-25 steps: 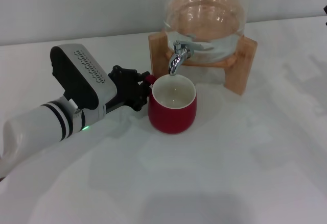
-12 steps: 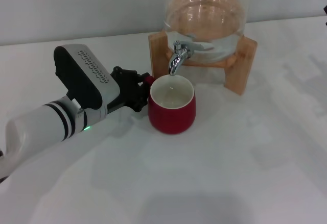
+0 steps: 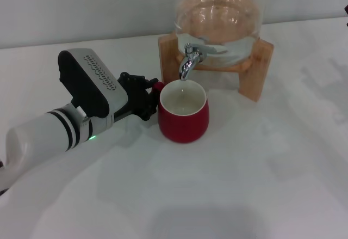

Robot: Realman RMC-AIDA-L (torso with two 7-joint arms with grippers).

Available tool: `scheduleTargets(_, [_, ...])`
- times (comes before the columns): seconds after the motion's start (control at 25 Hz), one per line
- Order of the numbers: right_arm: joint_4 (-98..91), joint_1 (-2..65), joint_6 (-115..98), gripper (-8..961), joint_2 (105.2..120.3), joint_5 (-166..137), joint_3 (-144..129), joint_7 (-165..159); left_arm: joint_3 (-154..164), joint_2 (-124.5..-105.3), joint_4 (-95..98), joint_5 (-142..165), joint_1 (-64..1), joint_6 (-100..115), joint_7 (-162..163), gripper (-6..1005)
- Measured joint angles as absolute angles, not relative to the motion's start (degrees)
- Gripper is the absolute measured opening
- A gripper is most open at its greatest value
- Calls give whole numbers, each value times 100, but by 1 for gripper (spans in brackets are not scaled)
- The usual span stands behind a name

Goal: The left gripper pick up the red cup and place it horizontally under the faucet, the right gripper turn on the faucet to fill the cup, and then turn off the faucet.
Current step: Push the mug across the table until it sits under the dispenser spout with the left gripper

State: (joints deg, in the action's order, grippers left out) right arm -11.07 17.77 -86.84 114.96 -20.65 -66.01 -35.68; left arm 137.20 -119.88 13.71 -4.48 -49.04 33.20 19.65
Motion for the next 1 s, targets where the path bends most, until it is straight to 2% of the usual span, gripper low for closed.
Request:
scheduleTargets(0.36, [-1107,1784,-8684,868,11496,-2066,-6601,-3568,13720,-11988,1371,-447,-4904,3313,1960,215])
scheduleTargets(0.6, [-1111,1784,-8685,868,11496,-2065,-6601,-3568,13719,-11988,1371,-447,-4904,3313,1978,213])
scheduleTargets(1.0, [-1116,1793,-8692,868,11496,-2065,-6598,-3568,13708,-11988,1381,-448,-4927,3200,1988,298])
